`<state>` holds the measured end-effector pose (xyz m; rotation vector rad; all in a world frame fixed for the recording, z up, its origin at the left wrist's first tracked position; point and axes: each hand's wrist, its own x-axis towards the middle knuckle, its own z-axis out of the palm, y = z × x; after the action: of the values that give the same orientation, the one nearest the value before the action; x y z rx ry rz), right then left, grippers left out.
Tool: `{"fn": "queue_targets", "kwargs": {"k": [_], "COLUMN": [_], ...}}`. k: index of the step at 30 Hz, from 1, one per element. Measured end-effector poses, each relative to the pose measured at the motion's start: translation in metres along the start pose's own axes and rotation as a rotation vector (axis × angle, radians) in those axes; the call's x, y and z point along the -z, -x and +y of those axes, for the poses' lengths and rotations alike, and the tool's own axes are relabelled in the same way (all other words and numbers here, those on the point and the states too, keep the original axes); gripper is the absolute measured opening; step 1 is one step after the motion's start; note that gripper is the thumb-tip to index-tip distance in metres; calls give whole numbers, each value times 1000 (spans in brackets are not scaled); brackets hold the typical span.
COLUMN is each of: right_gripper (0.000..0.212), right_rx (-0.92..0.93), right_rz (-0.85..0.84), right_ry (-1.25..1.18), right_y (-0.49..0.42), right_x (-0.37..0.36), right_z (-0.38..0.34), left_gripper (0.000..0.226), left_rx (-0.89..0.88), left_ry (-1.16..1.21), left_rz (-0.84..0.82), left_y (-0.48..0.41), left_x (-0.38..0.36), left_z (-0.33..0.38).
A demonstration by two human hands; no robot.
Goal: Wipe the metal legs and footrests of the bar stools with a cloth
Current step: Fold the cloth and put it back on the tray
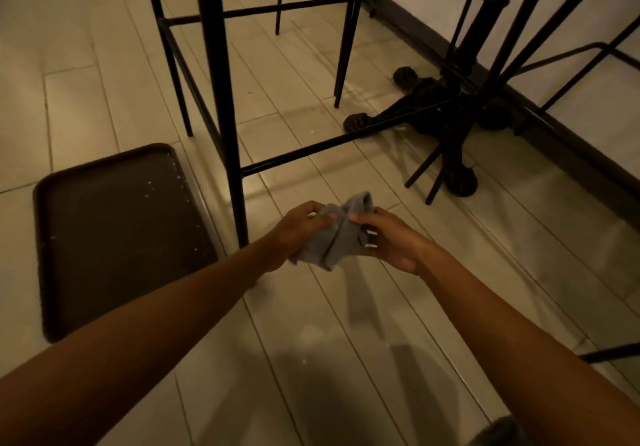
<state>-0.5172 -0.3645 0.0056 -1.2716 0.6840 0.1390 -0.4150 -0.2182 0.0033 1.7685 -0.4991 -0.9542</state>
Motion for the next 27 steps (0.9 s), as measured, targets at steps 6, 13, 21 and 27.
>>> {"fn": "queue_targets", "kwargs": {"k": [6,13,21,27], "right_gripper": [32,15,19,28], "right_rx": [-106,-167,-138,-75], "right_rz": [-169,-368,-303,-111], "right_ry": [112,255,221,9], "right_y": [1,-14,-56,-96], "right_x": [-33,-102,-196,-261], "right_z": [23,41,44,46], "left_gripper": [6,19,40,46], "left_rx": [92,290,309,256], "left_ry": [-67,-144,-256,-138], "left_rz": [-220,-468,-581,-488], "left_y": [24,47,35,20], "left_x": [44,118,224,291], "left_z": [-33,-63,-86,-100]}}
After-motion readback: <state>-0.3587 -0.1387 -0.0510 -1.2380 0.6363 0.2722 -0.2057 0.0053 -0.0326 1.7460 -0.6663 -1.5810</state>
